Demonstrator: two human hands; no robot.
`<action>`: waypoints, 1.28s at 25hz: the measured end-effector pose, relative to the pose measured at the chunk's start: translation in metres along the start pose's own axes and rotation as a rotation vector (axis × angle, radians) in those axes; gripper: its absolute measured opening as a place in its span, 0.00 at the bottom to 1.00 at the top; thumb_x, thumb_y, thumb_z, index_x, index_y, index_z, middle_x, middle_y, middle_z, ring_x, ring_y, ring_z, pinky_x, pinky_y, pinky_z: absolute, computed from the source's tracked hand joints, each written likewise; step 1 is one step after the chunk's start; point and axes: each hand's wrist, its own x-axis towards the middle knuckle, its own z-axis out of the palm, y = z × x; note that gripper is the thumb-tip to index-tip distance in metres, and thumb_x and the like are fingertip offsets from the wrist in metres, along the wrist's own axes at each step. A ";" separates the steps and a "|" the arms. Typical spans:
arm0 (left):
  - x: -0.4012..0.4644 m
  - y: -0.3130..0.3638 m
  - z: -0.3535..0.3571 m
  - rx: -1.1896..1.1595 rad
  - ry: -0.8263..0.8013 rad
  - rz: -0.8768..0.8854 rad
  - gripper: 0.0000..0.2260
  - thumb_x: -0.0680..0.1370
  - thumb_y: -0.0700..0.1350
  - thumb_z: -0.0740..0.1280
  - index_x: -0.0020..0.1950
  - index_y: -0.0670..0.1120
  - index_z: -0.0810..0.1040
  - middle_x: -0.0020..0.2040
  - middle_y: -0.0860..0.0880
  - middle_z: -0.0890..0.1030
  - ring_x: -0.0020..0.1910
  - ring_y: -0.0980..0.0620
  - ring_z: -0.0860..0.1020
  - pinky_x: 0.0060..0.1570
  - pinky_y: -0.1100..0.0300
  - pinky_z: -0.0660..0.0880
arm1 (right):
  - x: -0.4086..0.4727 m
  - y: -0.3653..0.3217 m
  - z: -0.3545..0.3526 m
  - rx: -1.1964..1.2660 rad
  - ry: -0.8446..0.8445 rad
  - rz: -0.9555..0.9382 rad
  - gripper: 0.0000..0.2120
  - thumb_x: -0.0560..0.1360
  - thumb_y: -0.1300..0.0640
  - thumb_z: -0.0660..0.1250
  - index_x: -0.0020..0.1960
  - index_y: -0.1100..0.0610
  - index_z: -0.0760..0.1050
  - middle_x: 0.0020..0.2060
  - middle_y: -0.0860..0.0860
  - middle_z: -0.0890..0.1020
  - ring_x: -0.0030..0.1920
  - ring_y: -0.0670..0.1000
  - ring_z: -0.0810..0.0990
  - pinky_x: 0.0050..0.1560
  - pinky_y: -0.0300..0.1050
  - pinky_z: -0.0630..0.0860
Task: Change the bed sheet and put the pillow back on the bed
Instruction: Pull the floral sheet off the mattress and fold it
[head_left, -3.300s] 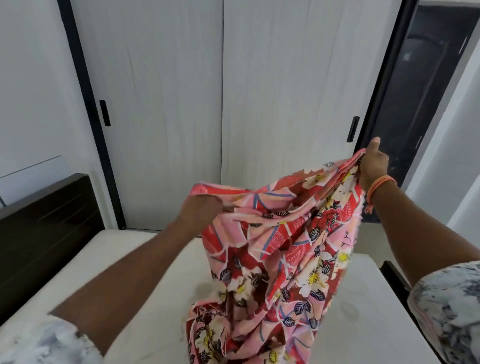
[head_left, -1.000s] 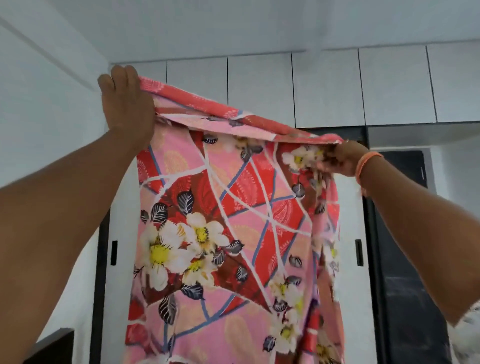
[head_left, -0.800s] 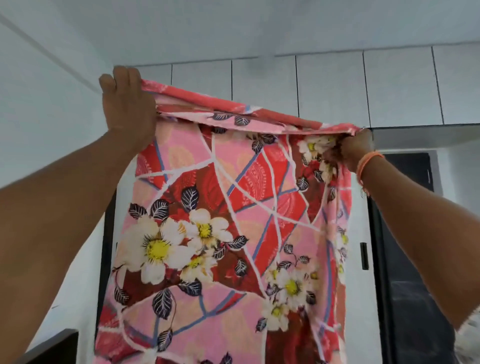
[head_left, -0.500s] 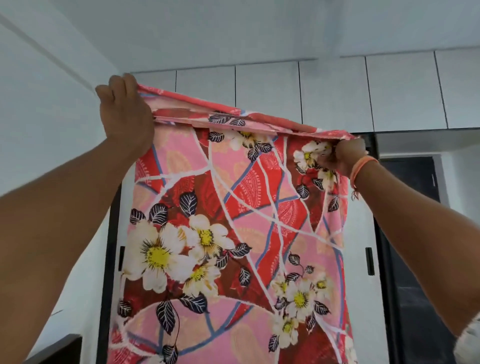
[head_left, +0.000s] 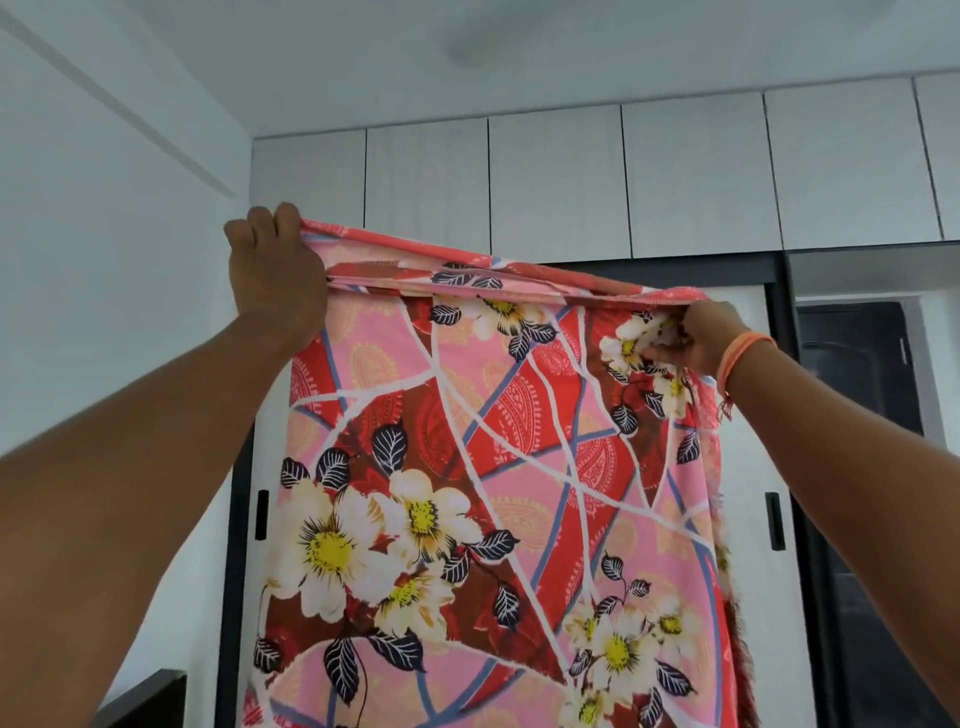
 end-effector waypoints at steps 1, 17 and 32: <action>-0.003 0.005 0.009 0.000 -0.028 0.003 0.15 0.74 0.44 0.63 0.59 0.45 0.79 0.60 0.44 0.65 0.59 0.43 0.66 0.62 0.54 0.62 | 0.006 0.008 0.003 -0.016 -0.019 0.013 0.07 0.77 0.69 0.63 0.54 0.65 0.76 0.43 0.61 0.78 0.37 0.58 0.83 0.32 0.53 0.81; 0.001 0.086 0.107 0.019 -0.178 -0.047 0.16 0.77 0.43 0.59 0.63 0.46 0.76 0.60 0.46 0.66 0.59 0.44 0.67 0.60 0.53 0.64 | 0.127 0.143 0.059 0.173 -0.303 0.025 0.16 0.81 0.63 0.50 0.60 0.58 0.75 0.41 0.56 0.80 0.37 0.53 0.78 0.37 0.51 0.83; -0.219 -0.084 -0.114 -0.331 -0.325 0.067 0.14 0.76 0.42 0.66 0.59 0.37 0.74 0.64 0.39 0.67 0.59 0.36 0.68 0.59 0.43 0.64 | -0.214 0.132 -0.137 0.115 -0.199 0.157 0.19 0.80 0.64 0.48 0.45 0.56 0.78 0.38 0.52 0.81 0.41 0.54 0.83 0.46 0.56 0.81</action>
